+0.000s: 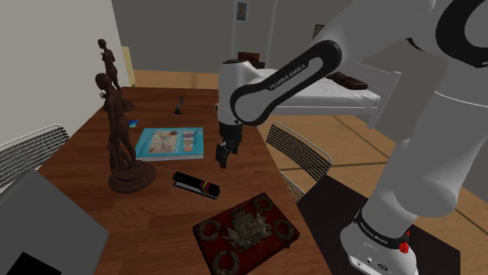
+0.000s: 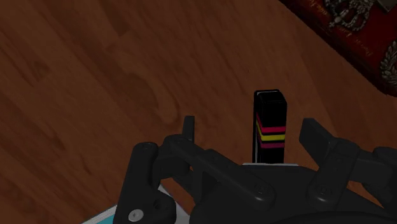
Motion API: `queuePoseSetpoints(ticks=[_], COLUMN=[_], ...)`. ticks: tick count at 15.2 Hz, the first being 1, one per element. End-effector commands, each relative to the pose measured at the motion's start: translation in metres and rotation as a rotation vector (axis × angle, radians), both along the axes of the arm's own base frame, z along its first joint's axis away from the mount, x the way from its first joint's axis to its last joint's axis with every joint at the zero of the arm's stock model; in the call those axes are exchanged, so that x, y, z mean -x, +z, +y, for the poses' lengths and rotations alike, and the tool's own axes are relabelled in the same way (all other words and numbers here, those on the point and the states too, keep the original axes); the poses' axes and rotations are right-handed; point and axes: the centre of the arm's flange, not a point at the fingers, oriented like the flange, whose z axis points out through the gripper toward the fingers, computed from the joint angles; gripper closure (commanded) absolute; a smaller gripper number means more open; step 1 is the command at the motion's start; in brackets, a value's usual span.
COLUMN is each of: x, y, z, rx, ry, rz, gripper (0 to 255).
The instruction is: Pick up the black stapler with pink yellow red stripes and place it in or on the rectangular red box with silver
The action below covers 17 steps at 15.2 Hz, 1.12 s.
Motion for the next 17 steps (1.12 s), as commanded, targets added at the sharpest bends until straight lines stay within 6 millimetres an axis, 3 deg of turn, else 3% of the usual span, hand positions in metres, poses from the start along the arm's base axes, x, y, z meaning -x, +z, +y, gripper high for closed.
queuePoseSetpoints(ticks=[1, 10, 17], x=[-0.014, -0.062, -0.063], y=[-0.015, -0.084, -0.121], z=[0.017, 0.096, 0.096], rx=[-0.002, -0.006, -0.006], ry=[0.017, 0.094, 0.094], rz=[-0.007, -0.034, -0.034], gripper=[0, 0, 0])
